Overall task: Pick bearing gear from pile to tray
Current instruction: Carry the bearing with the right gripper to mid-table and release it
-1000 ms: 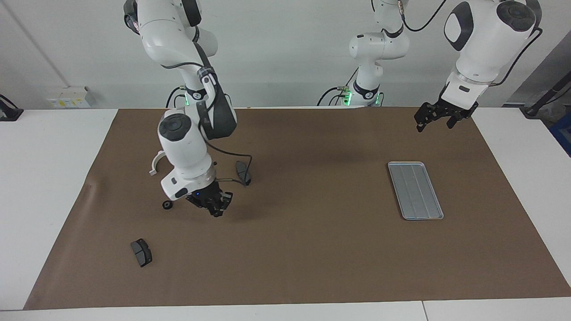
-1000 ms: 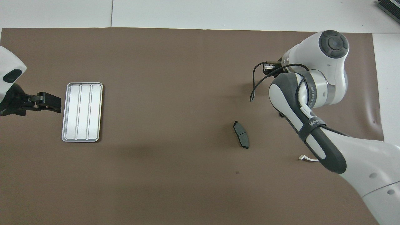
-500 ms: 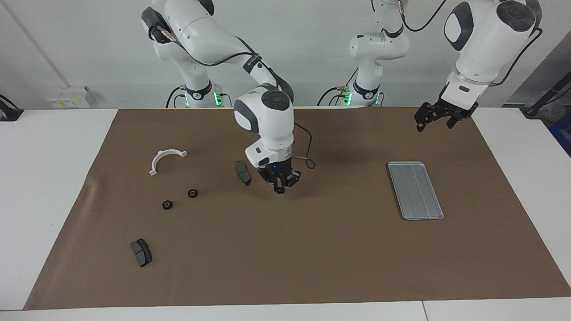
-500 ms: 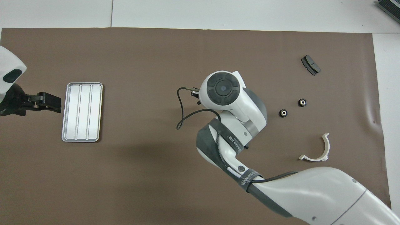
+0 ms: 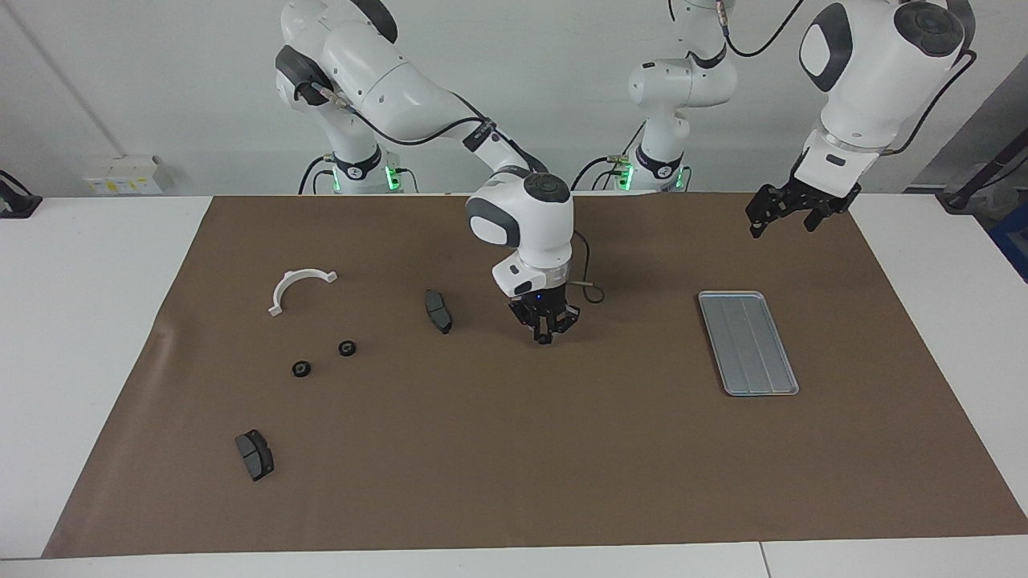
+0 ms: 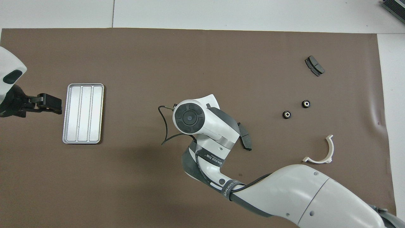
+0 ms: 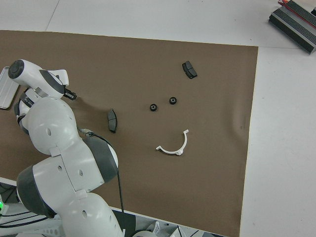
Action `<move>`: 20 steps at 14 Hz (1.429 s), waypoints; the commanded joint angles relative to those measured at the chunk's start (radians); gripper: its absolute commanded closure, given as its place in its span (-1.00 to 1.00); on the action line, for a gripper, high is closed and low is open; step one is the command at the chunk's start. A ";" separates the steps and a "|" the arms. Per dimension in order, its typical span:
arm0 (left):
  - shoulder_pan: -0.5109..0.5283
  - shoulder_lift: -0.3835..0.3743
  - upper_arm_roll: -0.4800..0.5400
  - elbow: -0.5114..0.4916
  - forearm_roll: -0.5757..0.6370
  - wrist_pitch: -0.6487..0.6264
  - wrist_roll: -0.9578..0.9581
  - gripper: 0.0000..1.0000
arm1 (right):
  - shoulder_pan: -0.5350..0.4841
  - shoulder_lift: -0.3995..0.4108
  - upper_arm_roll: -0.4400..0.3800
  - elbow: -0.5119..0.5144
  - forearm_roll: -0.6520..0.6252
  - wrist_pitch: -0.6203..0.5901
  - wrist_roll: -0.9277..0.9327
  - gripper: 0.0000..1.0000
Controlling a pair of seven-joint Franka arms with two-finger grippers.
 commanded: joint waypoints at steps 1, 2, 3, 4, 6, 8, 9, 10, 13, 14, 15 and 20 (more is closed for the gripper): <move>0.002 -0.021 -0.003 -0.017 0.021 0.005 -0.013 -1.00 | -0.014 0.003 0.016 -0.011 -0.021 0.040 0.042 0.46; 0.002 -0.019 -0.003 -0.017 0.021 0.005 -0.013 -1.00 | -0.014 0.003 0.016 -0.014 -0.023 0.042 0.045 -0.24; 0.002 -0.019 -0.003 -0.017 0.021 0.005 -0.013 -1.00 | -0.014 0.003 0.016 -0.017 -0.026 0.042 0.046 -0.66; 0.002 -0.019 -0.003 -0.017 0.021 0.005 -0.013 -1.00 | -0.014 0.003 0.016 -0.017 -0.026 0.033 0.046 -1.00; 0.002 -0.019 -0.003 -0.017 0.021 0.005 -0.013 -1.00 | -0.012 -0.003 0.014 -0.009 -0.030 0.017 0.045 -1.00; 0.002 -0.019 -0.003 -0.017 0.021 0.005 -0.013 -1.00 | -0.027 -0.024 0.014 -0.011 -0.033 -0.006 0.033 -1.00; 0.002 -0.021 -0.003 -0.017 0.021 0.005 -0.013 -1.00 | -0.043 -0.054 0.014 -0.014 -0.032 -0.030 0.010 -1.00; 0.002 -0.019 -0.003 -0.017 0.021 0.005 -0.013 -1.00 | -0.069 -0.081 0.014 -0.015 -0.030 -0.050 -0.034 -1.00; -0.011 -0.028 -0.006 -0.022 0.021 -0.027 -0.016 -1.00 | -0.133 -0.158 0.006 -0.017 -0.014 -0.136 -0.177 -1.00; -0.013 -0.033 -0.009 -0.025 0.021 -0.030 -0.010 -1.00 | -0.155 -0.175 0.002 -0.018 -0.011 -0.159 -0.229 -1.00; -0.013 -0.033 -0.009 -0.026 0.021 -0.030 -0.006 -1.00 | -0.173 -0.189 -0.009 -0.017 -0.009 -0.183 -0.286 -1.00; -0.013 -0.034 -0.011 -0.040 -0.057 0.011 -0.073 -1.00 | -0.187 -0.255 -0.217 -0.023 0.208 -0.204 -0.707 -1.00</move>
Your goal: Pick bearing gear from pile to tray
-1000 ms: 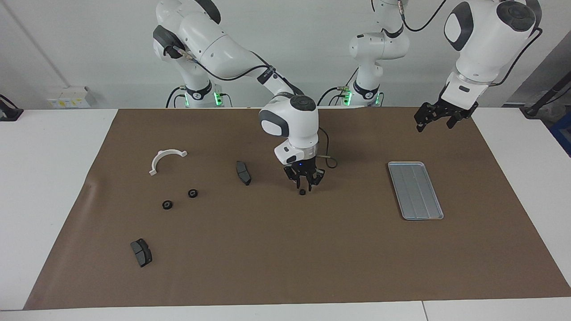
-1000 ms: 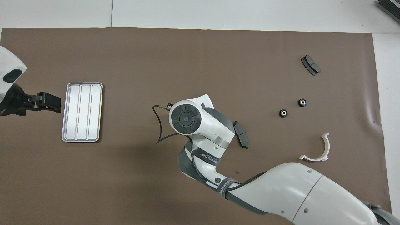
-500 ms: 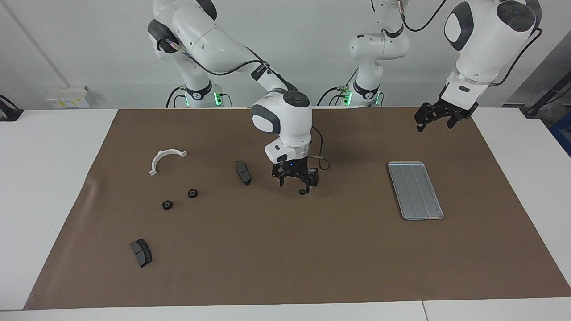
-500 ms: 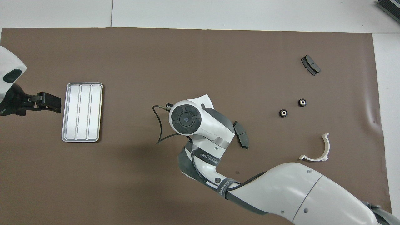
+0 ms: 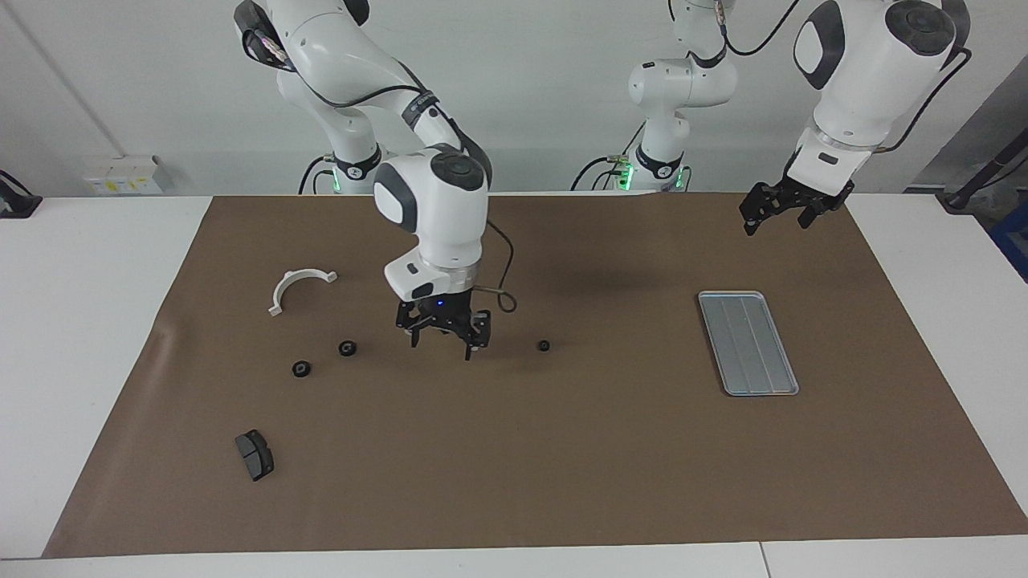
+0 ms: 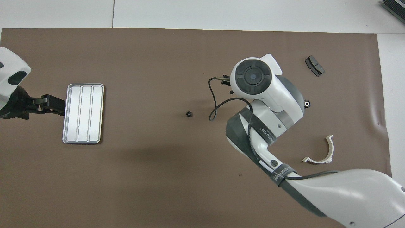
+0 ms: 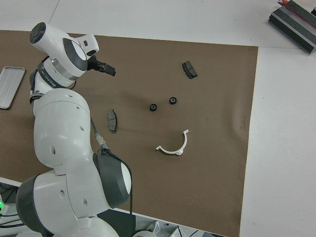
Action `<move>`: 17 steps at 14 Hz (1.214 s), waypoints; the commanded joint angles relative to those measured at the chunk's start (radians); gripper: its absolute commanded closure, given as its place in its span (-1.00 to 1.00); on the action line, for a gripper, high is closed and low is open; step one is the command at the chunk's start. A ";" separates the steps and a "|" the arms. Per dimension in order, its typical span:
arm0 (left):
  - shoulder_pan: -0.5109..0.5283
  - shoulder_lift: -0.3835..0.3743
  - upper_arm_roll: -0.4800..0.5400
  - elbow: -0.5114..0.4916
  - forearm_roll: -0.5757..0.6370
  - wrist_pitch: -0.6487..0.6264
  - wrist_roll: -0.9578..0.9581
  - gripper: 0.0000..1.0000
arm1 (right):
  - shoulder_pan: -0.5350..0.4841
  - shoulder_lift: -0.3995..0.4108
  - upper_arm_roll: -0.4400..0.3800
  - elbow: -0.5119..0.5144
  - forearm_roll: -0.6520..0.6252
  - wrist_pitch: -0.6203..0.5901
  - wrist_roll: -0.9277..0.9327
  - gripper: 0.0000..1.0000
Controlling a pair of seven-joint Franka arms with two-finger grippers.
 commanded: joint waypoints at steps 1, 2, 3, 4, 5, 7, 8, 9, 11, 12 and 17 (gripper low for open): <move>-0.021 -0.027 0.001 -0.045 -0.040 0.045 -0.037 -1.00 | -0.009 -0.047 -0.107 -0.027 0.129 0.001 -0.241 -1.00; -0.063 -0.019 0.001 -0.053 -0.040 0.077 -0.046 -1.00 | -0.009 -0.056 -0.150 -0.031 0.161 0.001 -0.327 -1.00; -0.092 -0.010 0.001 -0.061 -0.041 0.118 -0.074 -1.00 | -0.008 -0.061 -0.188 -0.045 0.192 0.004 -0.404 -1.00; -0.123 0.012 0.001 -0.065 -0.041 0.157 -0.113 -1.00 | -0.009 -0.073 -0.222 -0.067 0.229 0.013 -0.474 -1.00; -0.174 0.039 0.001 -0.064 -0.041 0.190 -0.172 -1.00 | -0.008 -0.082 -0.256 -0.094 0.269 0.022 -0.531 -1.00; -0.252 0.108 0.001 -0.055 -0.034 0.276 -0.274 -1.00 | -0.009 -0.111 -0.314 -0.178 0.327 0.089 -0.651 -1.00; -0.295 0.131 0.003 -0.053 -0.030 0.308 -0.307 -1.00 | -0.008 -0.131 -0.348 -0.246 0.346 0.160 -0.712 -1.00; -0.329 0.169 0.003 -0.048 -0.023 0.330 -0.341 -1.00 | -0.008 -0.142 -0.374 -0.304 0.363 0.222 -0.760 -1.00; -0.372 0.197 0.001 -0.045 -0.006 0.402 -0.442 -1.00 | -0.008 -0.148 -0.408 -0.363 0.376 0.269 -0.832 -1.00; -0.396 0.237 0.003 -0.038 -0.004 0.425 -0.463 -1.00 | -0.009 -0.148 -0.418 -0.376 0.378 0.278 -0.855 -1.00; -0.490 0.449 0.001 0.065 0.091 0.548 -0.599 -1.00 | -0.017 -0.125 -0.469 -0.418 0.526 0.323 -1.071 -1.00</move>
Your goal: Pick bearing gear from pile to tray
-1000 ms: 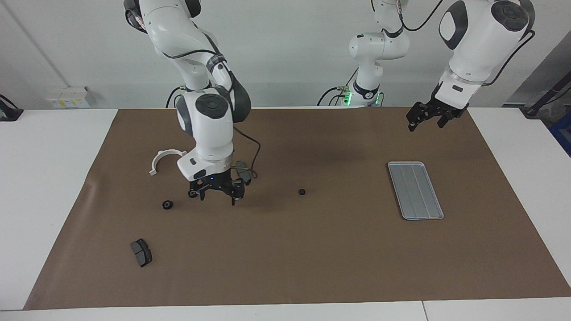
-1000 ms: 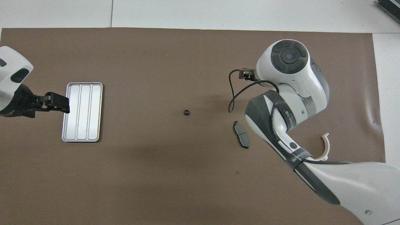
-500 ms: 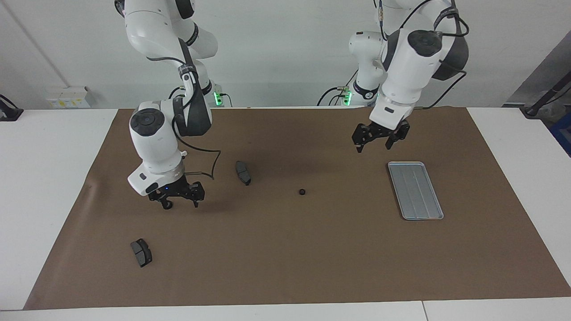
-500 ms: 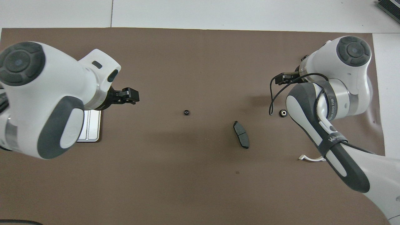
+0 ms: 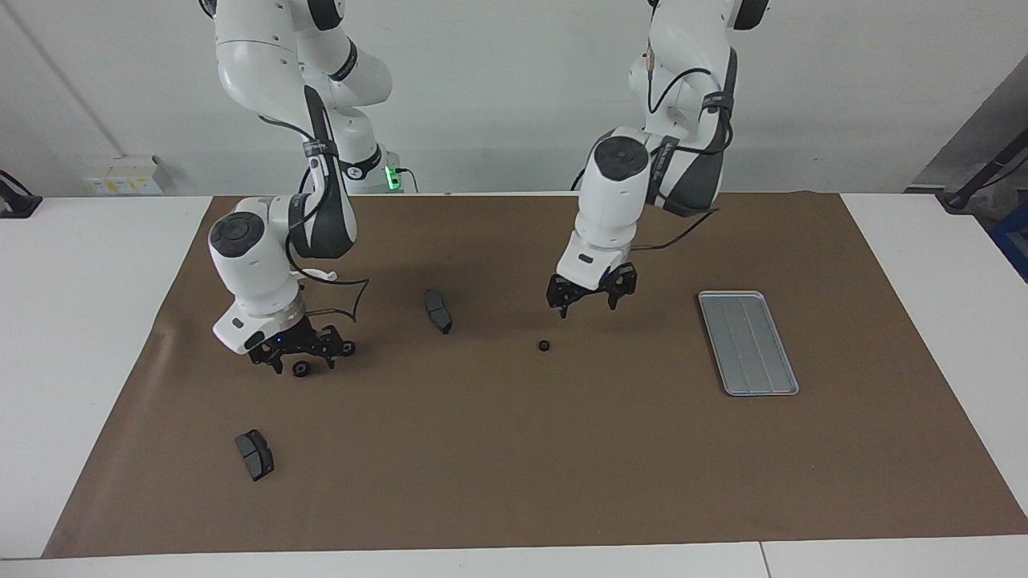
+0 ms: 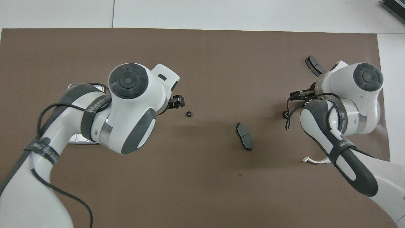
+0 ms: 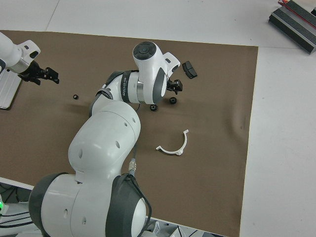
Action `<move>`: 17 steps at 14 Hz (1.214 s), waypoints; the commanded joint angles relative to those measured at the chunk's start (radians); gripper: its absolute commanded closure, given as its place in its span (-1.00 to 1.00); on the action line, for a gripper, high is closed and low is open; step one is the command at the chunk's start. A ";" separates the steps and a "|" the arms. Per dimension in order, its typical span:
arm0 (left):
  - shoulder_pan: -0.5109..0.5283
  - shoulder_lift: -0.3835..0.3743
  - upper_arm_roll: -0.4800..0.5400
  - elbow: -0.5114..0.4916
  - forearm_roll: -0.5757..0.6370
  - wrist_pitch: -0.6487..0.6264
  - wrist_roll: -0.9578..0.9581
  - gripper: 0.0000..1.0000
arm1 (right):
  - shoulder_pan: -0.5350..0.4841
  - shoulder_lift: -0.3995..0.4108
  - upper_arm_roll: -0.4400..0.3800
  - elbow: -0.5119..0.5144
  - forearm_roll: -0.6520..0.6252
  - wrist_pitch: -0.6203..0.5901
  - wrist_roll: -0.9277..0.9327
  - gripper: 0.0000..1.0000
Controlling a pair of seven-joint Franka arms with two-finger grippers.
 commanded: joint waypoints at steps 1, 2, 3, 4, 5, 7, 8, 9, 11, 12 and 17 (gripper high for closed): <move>-0.013 0.083 0.015 0.058 0.029 0.063 -0.024 -1.00 | -0.009 -0.019 -0.034 -0.046 0.104 0.032 -0.175 -1.00; -0.020 0.098 0.015 0.058 0.029 0.091 -0.024 -1.00 | -0.009 -0.019 -0.044 -0.051 0.109 0.032 -0.205 -1.00; -0.023 0.111 0.016 0.059 0.035 0.100 -0.023 -1.00 | -0.009 -0.019 -0.045 -0.055 0.109 0.032 -0.211 -0.90; -0.023 0.120 0.016 0.058 0.041 0.126 -0.021 -1.00 | -0.009 -0.019 -0.047 -0.066 0.109 0.034 -0.213 -0.77; -0.023 0.128 0.015 0.055 0.043 0.149 -0.018 -1.00 | -0.009 -0.018 -0.047 -0.072 0.109 0.035 -0.211 -0.62; -0.025 0.134 0.015 0.042 0.049 0.161 -0.015 -1.00 | -0.007 -0.013 -0.047 -0.074 0.109 0.043 -0.216 -0.39; -0.025 0.135 0.015 0.036 0.049 0.169 -0.014 -1.00 | -0.007 -0.015 -0.047 -0.085 0.109 0.055 -0.216 -0.22; -0.028 0.135 0.015 0.021 0.050 0.175 -0.012 -1.00 | -0.005 -0.015 -0.047 -0.100 0.109 0.089 -0.216 -0.18; -0.046 0.125 0.015 -0.020 0.061 0.186 -0.003 -1.00 | -0.005 -0.012 -0.047 -0.114 0.109 0.121 -0.217 -0.18; -0.048 0.122 0.015 -0.030 0.061 0.186 0.008 -1.00 | -0.005 -0.010 -0.047 -0.115 0.107 0.120 -0.217 -0.17; -0.062 0.111 0.010 -0.065 0.060 0.189 0.011 -0.95 | -0.004 -0.010 -0.045 -0.115 0.109 0.120 -0.216 0.33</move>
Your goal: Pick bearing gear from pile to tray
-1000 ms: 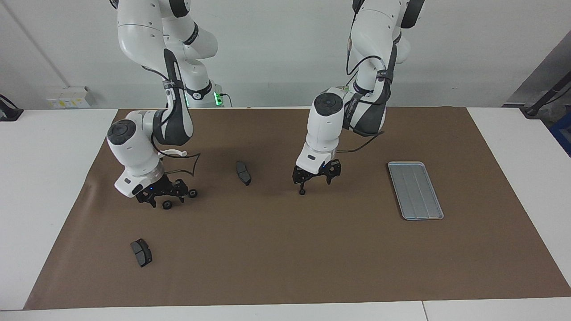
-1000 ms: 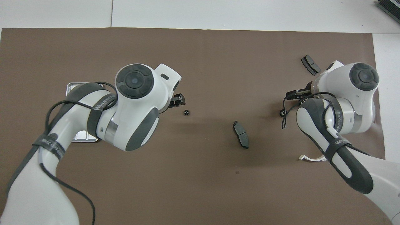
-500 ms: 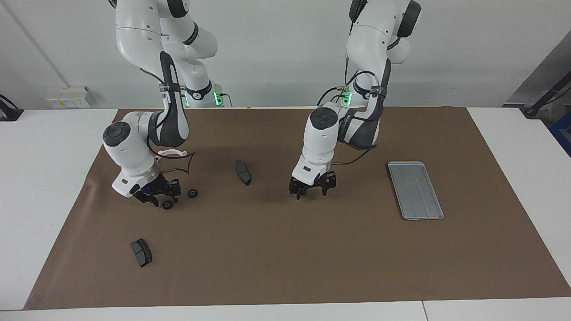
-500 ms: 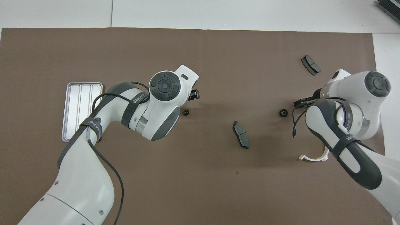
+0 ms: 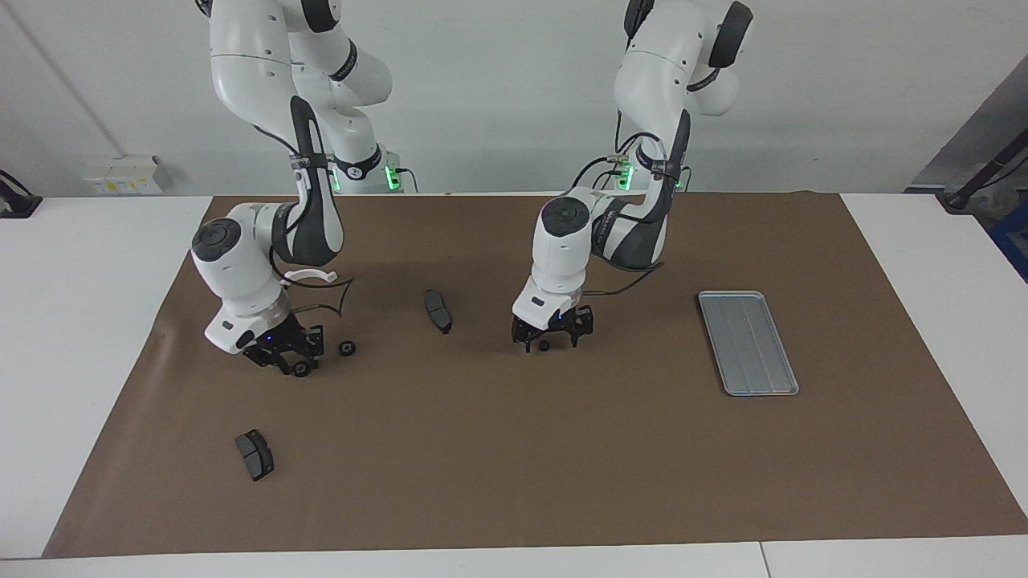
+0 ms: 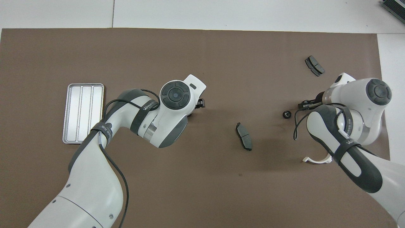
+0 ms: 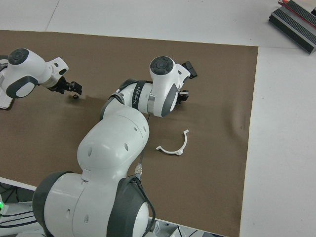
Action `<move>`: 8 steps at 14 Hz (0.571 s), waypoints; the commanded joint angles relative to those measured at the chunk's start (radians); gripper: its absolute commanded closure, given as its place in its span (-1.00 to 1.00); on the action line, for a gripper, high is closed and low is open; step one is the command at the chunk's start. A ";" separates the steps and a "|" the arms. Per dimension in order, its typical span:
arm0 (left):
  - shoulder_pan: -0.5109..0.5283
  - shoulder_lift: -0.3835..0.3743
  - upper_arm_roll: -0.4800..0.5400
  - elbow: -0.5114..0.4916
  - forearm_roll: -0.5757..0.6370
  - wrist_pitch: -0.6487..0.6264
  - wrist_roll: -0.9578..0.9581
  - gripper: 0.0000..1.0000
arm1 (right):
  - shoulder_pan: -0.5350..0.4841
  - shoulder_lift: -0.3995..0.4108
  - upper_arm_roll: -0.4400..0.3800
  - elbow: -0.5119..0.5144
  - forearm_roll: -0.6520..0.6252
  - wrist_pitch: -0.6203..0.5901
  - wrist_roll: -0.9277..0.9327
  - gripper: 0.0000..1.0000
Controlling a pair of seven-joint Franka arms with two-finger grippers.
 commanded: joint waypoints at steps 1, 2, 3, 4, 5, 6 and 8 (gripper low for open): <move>-0.010 -0.024 0.008 -0.039 0.024 0.025 0.008 -0.86 | 0.001 -0.009 0.005 -0.021 0.026 0.018 -0.026 0.57; -0.010 -0.025 0.004 -0.044 0.024 0.025 0.008 -0.75 | 0.003 -0.007 0.005 -0.019 0.028 0.018 -0.017 1.00; -0.010 -0.028 0.002 -0.045 0.024 0.025 0.008 -0.66 | 0.004 -0.004 0.003 -0.012 0.026 0.016 -0.012 1.00; -0.010 -0.028 0.002 -0.051 0.024 0.025 0.009 -0.56 | 0.009 -0.004 0.005 -0.007 0.026 0.015 -0.007 1.00; -0.010 -0.030 0.002 -0.053 0.024 0.025 0.009 -0.45 | 0.010 -0.010 0.005 0.010 0.026 0.001 0.012 1.00; -0.010 -0.030 -0.002 -0.054 0.024 0.027 0.011 -0.35 | 0.014 -0.019 0.006 0.027 0.026 -0.025 0.034 1.00; -0.010 -0.030 -0.004 -0.064 0.023 0.049 0.011 -0.18 | 0.015 -0.041 0.010 0.085 0.026 -0.109 0.101 1.00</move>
